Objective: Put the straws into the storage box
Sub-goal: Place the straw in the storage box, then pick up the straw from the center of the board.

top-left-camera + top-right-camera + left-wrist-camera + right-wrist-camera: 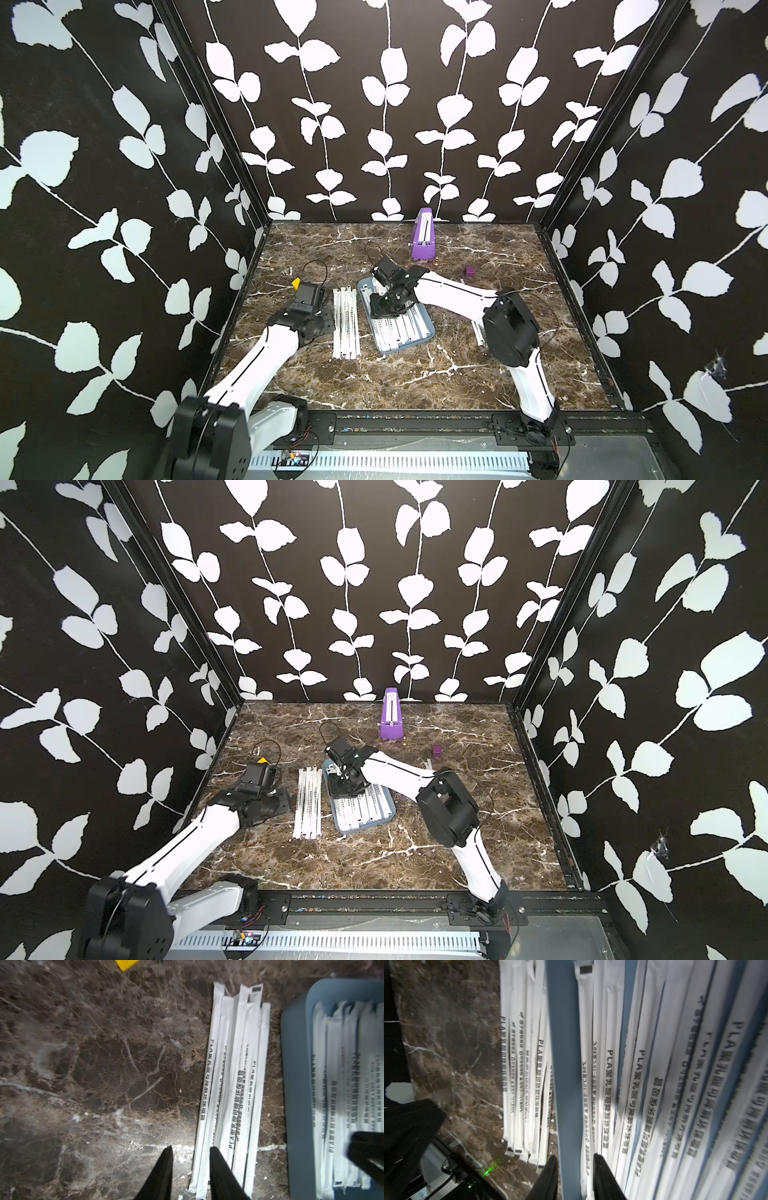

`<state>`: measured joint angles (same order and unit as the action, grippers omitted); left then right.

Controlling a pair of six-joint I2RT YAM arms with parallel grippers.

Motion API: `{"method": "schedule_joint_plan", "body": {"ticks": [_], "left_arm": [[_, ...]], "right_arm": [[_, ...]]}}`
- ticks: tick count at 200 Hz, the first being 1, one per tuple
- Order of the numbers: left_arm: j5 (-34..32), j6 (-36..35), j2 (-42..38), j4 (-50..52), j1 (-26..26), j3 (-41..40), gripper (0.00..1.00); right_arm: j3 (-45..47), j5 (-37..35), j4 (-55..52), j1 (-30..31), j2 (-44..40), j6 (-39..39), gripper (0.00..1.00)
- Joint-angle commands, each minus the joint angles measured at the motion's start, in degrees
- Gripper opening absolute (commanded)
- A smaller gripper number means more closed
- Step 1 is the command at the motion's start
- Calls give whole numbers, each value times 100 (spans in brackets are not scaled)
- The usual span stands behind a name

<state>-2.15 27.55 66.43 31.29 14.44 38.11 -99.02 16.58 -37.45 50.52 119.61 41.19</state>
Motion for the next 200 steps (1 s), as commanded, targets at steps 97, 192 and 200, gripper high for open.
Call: {"method": "schedule_joint_plan", "body": {"ticks": [97, 192, 200], "left_arm": [[303, -977, 1913, -397, -153, 872, 23], [253, -1143, 2229, -447, -170, 935, 22], [265, -1163, 2286, -472, -174, 934, 22]], "right_arm": [[1135, -45, 255, -218, -971, -19, 31], [1122, -47, 282, -227, -920, -56, 31], [1124, -44, 282, -227, -913, -55, 31]]}}
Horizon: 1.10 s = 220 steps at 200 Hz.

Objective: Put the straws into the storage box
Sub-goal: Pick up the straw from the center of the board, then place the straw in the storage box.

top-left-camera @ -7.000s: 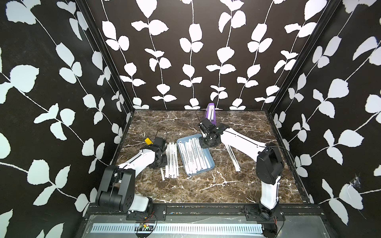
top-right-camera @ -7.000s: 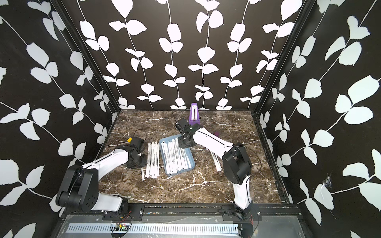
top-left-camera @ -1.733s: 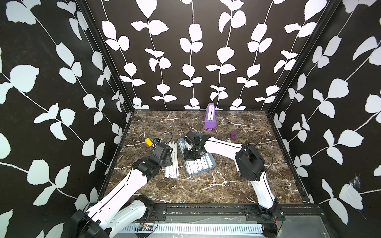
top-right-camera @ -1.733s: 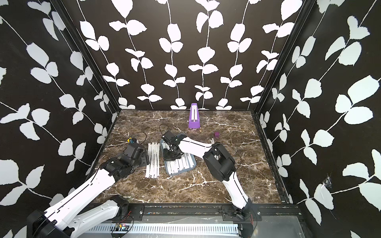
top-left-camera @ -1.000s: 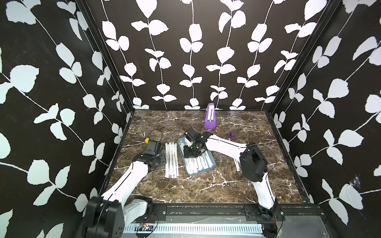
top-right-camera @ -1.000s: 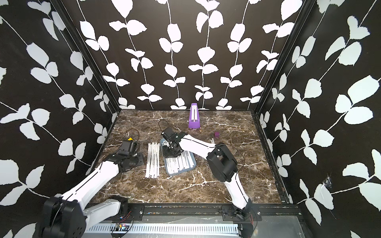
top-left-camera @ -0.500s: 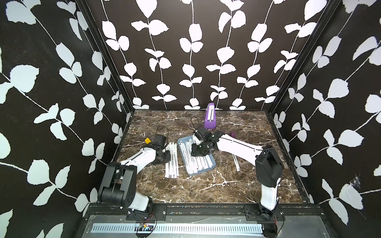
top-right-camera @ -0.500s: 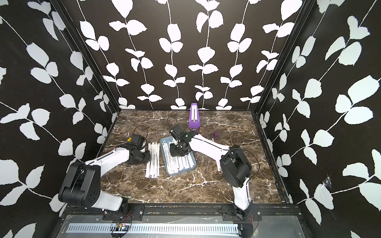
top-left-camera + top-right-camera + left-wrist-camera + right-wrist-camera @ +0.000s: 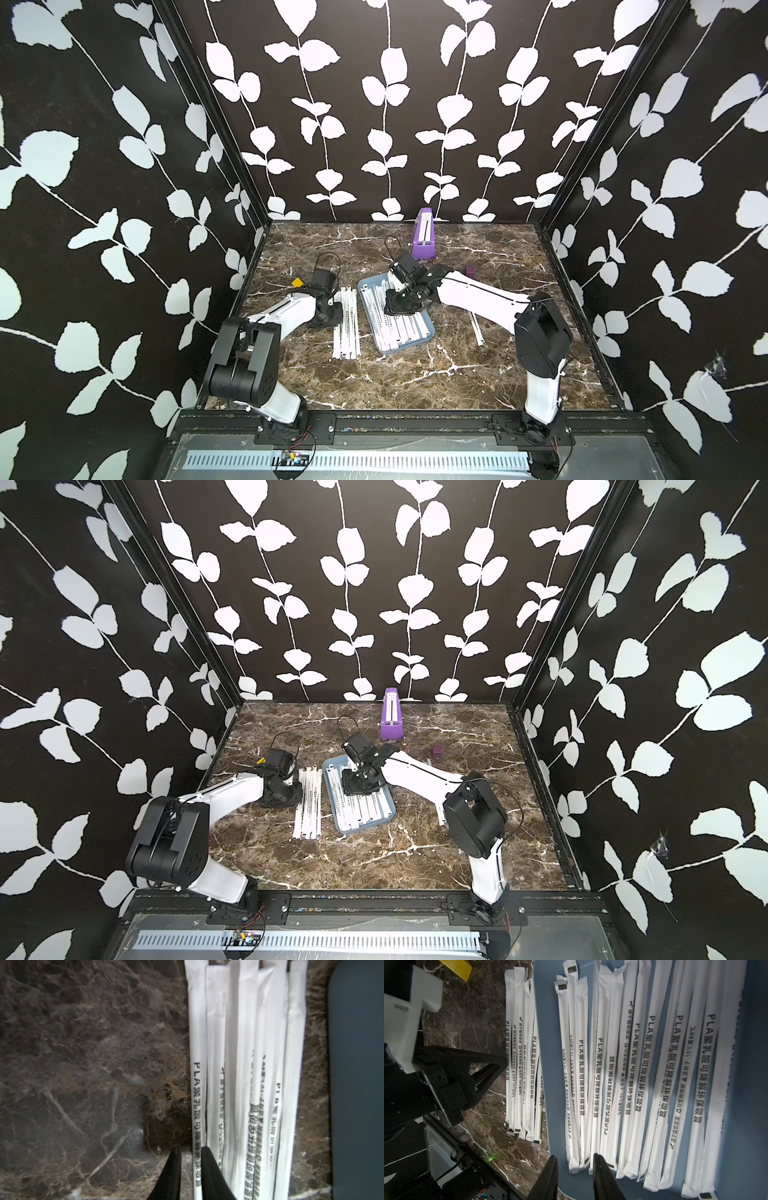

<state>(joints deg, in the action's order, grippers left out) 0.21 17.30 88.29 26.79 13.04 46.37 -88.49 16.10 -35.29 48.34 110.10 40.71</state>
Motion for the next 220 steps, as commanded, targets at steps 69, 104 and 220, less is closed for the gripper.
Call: {"method": "schedule_joint_plan", "body": {"ticks": [69, 104, 220], "left_arm": [[-84, 66, 332, 131, -33, 112, 3], [-531, 20, -185, 841, -30, 430, 0], [-110, 2823, -824, -1222, 2160, 934, 0]], "right_arm": [[100, -15, 83, -24, 7, -2, 31], [65, 16, 83, -56, -30, -40, 31], [920, -337, 143, -1211, -1016, -430, 31]]}}
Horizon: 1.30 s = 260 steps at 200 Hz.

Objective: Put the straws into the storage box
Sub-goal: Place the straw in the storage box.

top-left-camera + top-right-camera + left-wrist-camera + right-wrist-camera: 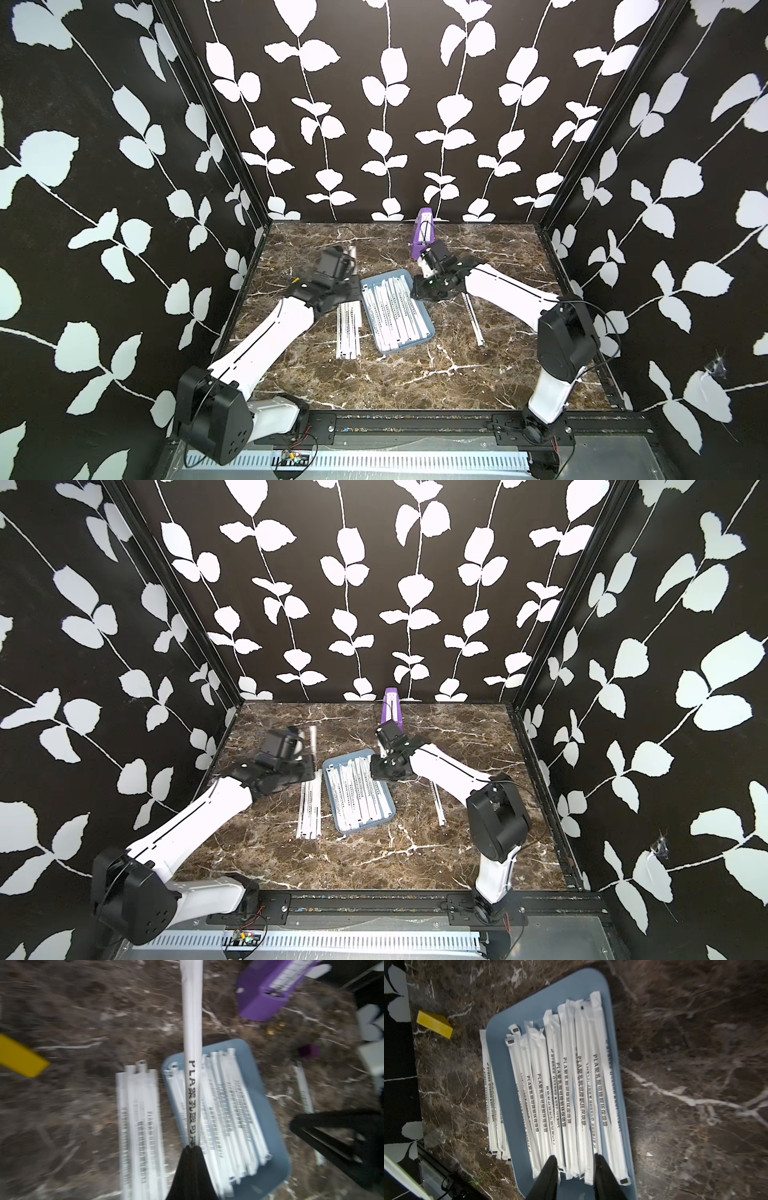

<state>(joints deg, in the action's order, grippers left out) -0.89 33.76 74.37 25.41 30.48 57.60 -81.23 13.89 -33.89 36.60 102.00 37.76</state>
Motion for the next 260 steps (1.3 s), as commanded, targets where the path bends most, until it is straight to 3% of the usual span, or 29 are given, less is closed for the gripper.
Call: {"method": "schedule_joint_plan", "body": {"ticks": [1, 47, 75, 187, 260], "left_arm": [[-13, 1199, 595, -1092, 433, -189, 0], [-815, 1831, 1368, -1103, 927, -156, 0], [-971, 1959, 1501, -851, 1237, -273, 0], [-1240, 1948, 1510, -632, 1232, -846, 1], [-1199, 2101, 1595, -582, 1118, -804, 17]], "right_arm": [[195, -120, 4, -43, -210, -136, 31], [459, -81, 109, -70, -346, -128, 31], [571, -29, 215, -83, -373, -93, 31], [569, 151, 357, -83, -250, -25, 31], [540, 191, 324, -75, -200, -61, 31]]}}
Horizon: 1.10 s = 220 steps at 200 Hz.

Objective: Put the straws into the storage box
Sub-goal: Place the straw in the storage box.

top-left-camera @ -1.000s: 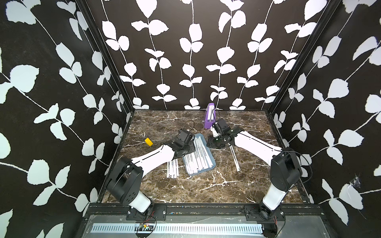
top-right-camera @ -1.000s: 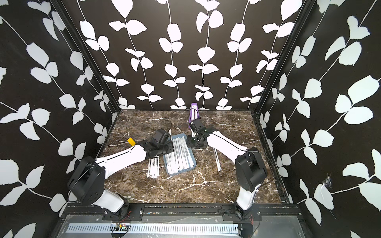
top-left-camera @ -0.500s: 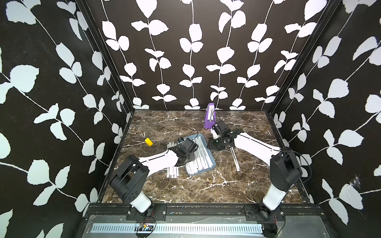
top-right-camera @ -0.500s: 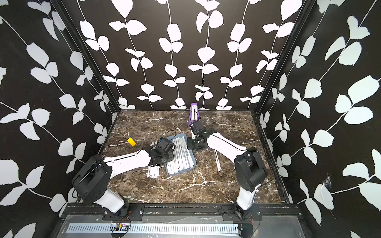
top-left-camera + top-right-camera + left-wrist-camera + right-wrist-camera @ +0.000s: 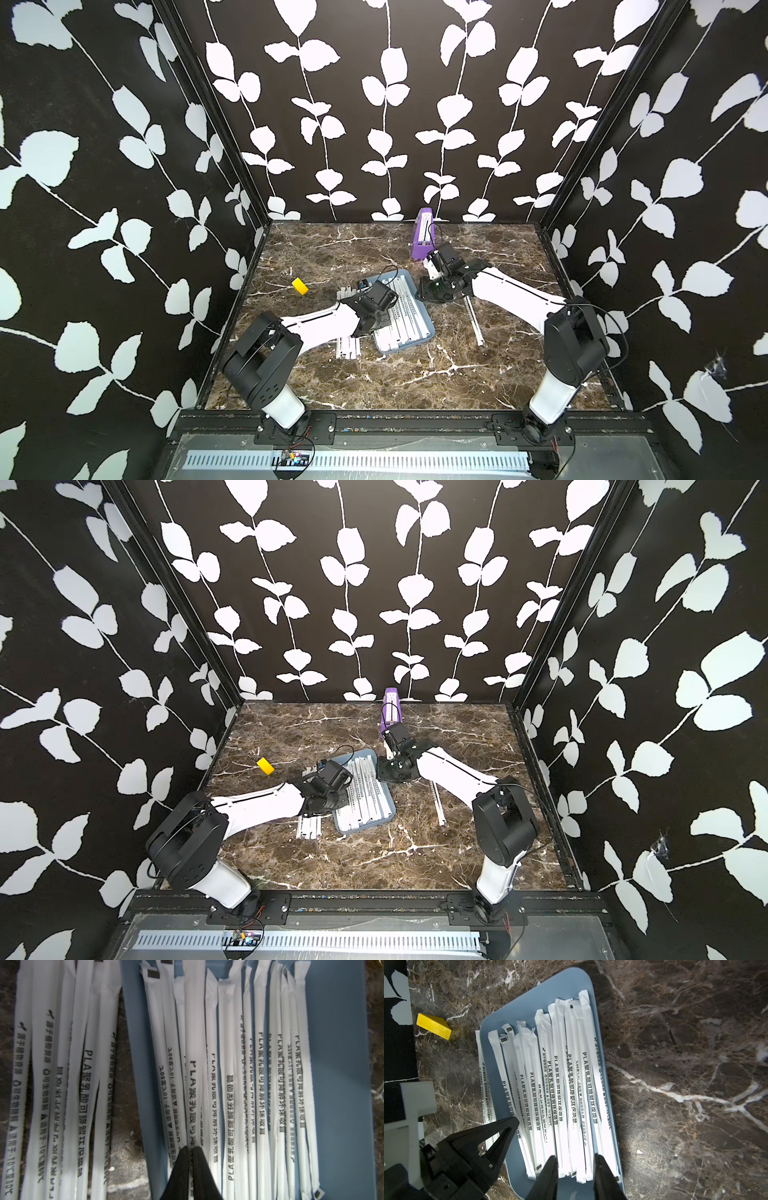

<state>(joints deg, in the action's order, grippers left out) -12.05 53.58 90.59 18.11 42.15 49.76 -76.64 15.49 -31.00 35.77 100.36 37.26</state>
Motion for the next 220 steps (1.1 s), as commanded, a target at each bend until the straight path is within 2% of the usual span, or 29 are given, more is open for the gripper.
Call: {"method": "schedule_joint_plan", "body": {"ticks": [1, 70, 88, 118, 169, 196, 220], "left_arm": [[-84, 118, -29, 149, -49, -19, 17], [-282, 144, -447, 386, -49, 160, 26], [-333, 118, -418, 360, -64, 132, 26], [-101, 261, -216, 61, -92, -52, 16], [291, 529, -33, -273, -93, -263, 13], [208, 527, -131, -222, -93, -284, 14], [-143, 129, -594, 324, -93, 97, 21]], "right_arm": [[80, 28, 39, 9, -39, -14, 31], [-13, -121, -147, -92, -122, -183, 31], [-12, -114, -153, -132, -137, -184, 31], [-26, -46, -130, -132, -101, -136, 31], [26, -54, -43, -132, -104, -114, 31], [49, -22, -9, -132, -97, -104, 31], [36, -310, -301, -172, -130, -347, 31]]}}
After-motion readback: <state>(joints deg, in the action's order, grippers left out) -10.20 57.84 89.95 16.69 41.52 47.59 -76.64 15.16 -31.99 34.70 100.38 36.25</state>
